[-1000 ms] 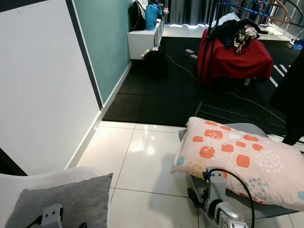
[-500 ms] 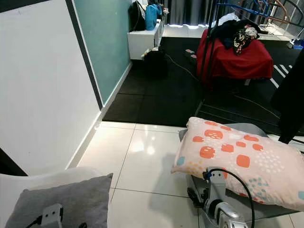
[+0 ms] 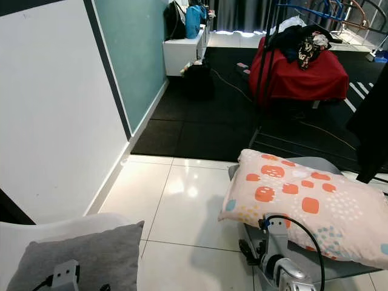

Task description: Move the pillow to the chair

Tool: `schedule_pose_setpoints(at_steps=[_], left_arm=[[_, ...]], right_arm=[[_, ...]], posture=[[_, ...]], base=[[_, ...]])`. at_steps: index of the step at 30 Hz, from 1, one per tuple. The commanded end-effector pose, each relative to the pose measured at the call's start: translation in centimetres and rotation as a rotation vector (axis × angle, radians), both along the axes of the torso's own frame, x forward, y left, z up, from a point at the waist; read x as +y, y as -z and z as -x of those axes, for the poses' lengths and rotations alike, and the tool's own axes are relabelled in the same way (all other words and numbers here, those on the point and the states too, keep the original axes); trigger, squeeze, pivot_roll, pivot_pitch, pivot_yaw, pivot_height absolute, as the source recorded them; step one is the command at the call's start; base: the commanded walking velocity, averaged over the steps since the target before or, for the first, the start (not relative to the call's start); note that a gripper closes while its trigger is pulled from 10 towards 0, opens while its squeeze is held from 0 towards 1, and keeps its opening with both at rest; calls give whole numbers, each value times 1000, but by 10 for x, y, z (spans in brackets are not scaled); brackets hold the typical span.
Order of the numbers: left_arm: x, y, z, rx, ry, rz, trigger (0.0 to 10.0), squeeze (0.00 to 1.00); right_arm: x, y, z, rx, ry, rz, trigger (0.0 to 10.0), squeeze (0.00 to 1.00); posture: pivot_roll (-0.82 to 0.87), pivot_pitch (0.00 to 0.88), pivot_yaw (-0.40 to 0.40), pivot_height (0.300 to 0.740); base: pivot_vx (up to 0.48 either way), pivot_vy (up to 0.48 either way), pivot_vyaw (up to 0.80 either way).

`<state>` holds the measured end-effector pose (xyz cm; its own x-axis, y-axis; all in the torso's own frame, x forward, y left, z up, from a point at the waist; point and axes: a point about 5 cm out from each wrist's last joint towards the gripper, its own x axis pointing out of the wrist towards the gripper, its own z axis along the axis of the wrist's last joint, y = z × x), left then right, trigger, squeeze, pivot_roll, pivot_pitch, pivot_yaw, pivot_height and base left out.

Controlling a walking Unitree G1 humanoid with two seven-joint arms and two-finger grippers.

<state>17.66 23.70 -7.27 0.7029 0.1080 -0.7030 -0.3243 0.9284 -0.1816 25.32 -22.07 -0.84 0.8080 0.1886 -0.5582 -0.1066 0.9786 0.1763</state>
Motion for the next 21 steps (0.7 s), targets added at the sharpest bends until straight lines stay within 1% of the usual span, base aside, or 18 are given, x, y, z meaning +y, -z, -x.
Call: schedule_pose_setpoints(at_steps=[1,10,15,21], left_arm=[[7,0,3,11,7,-19,10000,0],[6,0,3,10,8,-18,10000,0],[7,-1,2,1,29,-47,10000,0],[6,-3,1,-16,36,-55,10000,0]], right_arm=[[1,3,3,8,9,-10,10000,0],[0,3,3,10,8,-9,10000,0],[0,3,3,11,9,-8,10000,0],[0,4,3,13,7,-8,10000,0]], posture=[[-105,78,1,740],[-104,77,-1,740],[-105,72,-2,740],[-118,62,-9,740]], base=[[0,0,0],[0,0,0],[0,0,0],[0,0,0]])
